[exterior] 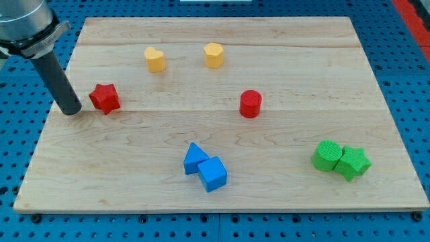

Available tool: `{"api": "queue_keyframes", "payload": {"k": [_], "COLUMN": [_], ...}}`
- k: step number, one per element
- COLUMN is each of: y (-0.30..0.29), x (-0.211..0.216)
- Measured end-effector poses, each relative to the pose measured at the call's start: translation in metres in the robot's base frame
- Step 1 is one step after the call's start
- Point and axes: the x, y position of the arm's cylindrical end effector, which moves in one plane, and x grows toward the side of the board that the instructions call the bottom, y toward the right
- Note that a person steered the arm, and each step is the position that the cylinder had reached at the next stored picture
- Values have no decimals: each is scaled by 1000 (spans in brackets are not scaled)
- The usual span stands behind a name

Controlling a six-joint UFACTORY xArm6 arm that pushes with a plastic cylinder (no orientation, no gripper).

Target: Move the red star vertically above the triangle

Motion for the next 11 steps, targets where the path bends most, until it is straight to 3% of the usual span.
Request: {"api": "queue_keyframes", "payload": {"k": [3,6,8,11], "y": [10,122,94,98], "x": [-14,-14,-17,-45]}}
